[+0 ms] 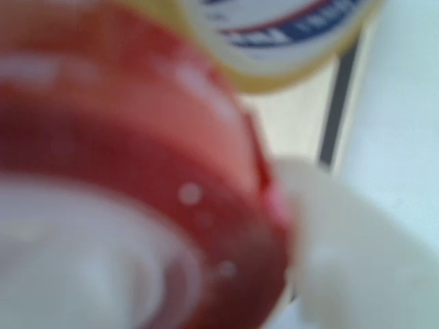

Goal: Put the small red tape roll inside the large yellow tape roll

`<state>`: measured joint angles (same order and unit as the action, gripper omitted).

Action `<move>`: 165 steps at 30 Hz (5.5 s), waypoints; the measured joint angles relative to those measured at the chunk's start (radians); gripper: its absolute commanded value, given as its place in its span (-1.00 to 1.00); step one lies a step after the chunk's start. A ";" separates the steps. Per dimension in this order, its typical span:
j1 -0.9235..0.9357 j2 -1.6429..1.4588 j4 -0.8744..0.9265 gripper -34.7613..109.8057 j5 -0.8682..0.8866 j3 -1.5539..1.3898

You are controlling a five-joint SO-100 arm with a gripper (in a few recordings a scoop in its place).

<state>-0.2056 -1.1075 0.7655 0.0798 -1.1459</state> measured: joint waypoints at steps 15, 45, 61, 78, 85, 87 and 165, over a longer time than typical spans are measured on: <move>0.005 0.333 0.028 -0.52 0.000 0.446; -0.018 0.830 0.084 -0.50 0.002 1.252; -0.018 0.841 0.048 -0.39 0.038 1.252; -0.015 0.841 0.025 -0.29 0.038 1.252; -0.002 0.841 0.137 -0.48 0.038 1.252; 0.018 0.830 0.209 -0.52 0.038 1.252; 0.201 -2.210 0.175 -0.52 0.017 -1.947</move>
<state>-0.0046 -3.3180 0.9403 0.0966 -3.0925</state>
